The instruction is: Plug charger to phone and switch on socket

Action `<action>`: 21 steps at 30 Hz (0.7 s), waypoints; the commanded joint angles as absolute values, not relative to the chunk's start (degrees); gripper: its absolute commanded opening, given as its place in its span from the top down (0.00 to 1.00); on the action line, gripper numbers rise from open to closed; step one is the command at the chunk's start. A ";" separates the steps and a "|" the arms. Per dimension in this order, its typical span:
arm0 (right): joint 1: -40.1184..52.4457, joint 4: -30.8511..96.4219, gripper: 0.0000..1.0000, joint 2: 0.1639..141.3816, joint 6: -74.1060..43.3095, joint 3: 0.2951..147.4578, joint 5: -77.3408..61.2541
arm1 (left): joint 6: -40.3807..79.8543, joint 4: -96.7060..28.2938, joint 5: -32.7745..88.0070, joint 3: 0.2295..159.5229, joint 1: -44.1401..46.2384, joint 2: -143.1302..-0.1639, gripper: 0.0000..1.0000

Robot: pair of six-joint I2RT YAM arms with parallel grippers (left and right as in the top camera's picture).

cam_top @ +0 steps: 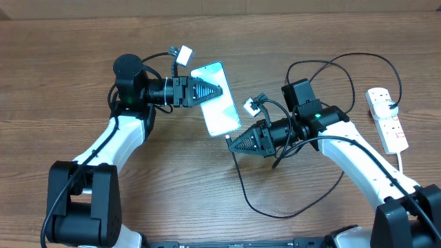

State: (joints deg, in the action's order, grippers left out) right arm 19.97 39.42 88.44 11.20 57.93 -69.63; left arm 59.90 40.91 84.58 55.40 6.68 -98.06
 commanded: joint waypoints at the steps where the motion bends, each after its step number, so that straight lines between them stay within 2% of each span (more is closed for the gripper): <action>1: 20.18 38.85 0.96 87.99 11.81 58.02 -70.02 | 59.83 41.12 84.09 55.33 6.79 -98.13 0.96; 21: 20.18 34.94 0.96 87.99 10.31 58.04 -70.85 | 59.16 40.86 84.05 55.33 6.79 -98.13 0.96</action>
State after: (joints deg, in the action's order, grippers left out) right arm 19.97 35.42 88.44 10.46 57.93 -69.69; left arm 59.86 40.69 83.96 55.40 6.68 -98.06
